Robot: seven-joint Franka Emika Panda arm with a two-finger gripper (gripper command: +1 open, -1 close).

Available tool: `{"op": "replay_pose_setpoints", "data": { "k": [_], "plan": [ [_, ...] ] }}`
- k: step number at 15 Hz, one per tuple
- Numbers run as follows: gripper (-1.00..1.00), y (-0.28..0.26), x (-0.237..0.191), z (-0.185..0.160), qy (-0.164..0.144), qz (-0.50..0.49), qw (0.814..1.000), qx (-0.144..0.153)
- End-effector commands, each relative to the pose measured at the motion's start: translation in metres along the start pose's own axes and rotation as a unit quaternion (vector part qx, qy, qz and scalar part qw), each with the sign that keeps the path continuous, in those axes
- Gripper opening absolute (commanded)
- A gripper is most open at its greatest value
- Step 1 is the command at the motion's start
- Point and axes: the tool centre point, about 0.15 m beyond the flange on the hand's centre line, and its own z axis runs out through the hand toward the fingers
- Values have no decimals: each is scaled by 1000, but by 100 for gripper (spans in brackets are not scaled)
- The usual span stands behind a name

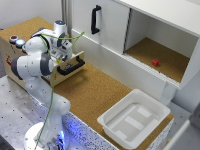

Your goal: Put the yellow object on top of the drawer

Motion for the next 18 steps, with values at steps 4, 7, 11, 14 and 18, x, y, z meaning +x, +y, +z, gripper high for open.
{"op": "replay_pose_setpoints", "data": {
  "k": [4, 7, 11, 14, 18],
  "plan": [
    [-100, -92, 51, -78, 9, -196, 979, -45],
    [-100, -135, 64, -78, -53, -334, 939, -67],
    [-100, -177, 64, -69, -108, -505, 853, -68],
    [-100, -197, 56, -62, -151, -613, 773, -67],
    [100, -197, 53, -55, -178, -628, 757, -36]
  ]
}}
